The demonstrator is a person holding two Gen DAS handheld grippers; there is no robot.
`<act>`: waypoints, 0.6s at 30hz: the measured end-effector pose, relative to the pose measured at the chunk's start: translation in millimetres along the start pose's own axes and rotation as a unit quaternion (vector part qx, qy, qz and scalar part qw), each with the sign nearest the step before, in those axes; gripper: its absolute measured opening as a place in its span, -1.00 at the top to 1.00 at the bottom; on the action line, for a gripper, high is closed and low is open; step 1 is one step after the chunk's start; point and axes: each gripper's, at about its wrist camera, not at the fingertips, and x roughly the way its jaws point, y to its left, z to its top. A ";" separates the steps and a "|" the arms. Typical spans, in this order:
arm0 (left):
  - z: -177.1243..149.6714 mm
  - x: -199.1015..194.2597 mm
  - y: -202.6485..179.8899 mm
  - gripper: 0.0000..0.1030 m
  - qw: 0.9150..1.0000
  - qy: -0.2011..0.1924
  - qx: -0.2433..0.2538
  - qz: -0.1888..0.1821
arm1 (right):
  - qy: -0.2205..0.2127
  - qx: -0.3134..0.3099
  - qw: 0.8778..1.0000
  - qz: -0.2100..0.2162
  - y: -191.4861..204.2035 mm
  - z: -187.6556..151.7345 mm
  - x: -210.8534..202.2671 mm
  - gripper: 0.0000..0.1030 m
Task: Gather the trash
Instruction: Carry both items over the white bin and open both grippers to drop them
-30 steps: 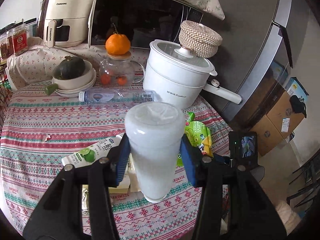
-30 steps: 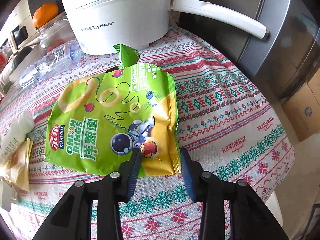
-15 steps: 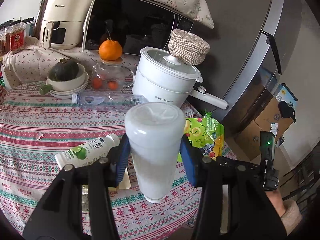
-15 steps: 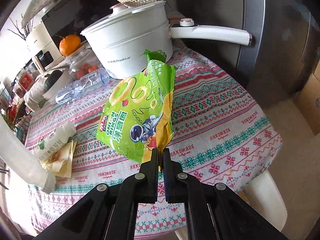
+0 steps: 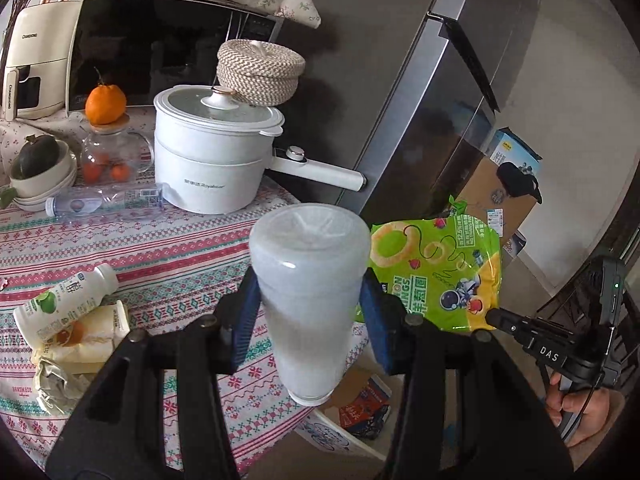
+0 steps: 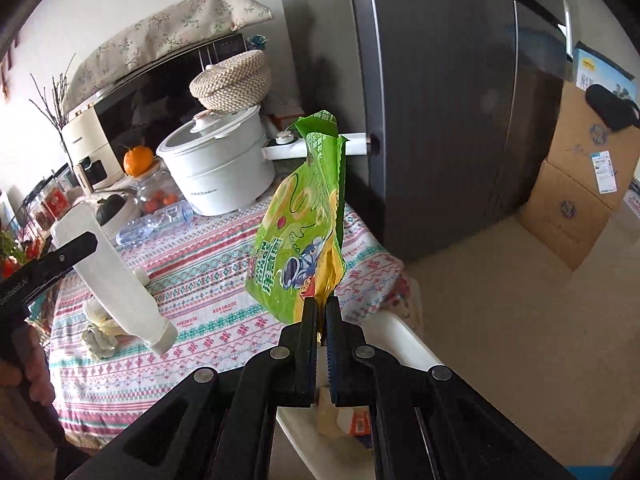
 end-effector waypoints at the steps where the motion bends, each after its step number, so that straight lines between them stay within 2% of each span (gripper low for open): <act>1: -3.4 3.3 -9.1 0.02 1.000 0.002 0.008 -0.007 | 0.000 0.004 1.000 -0.007 -8.1 -4.0 -6.5 0.91; 5: -20.1 15.2 -41.4 0.02 0.999 0.014 0.044 -0.024 | 0.016 0.021 0.999 -0.030 -38.9 -20.8 -22.7 0.91; 9: -40.1 26.2 -65.0 0.02 0.997 0.021 0.078 -0.016 | 0.048 0.035 0.998 -0.037 -60.4 -39.4 -21.0 0.91; 14: -62.2 43.3 -82.9 0.02 0.993 0.053 0.103 -0.018 | 0.120 0.051 0.991 -0.027 -70.3 -60.2 8.5 0.91; 18: -69.6 51.5 -88.4 0.02 0.991 0.061 0.115 -0.014 | 0.173 0.050 0.984 -0.011 -66.8 -75.2 35.8 0.91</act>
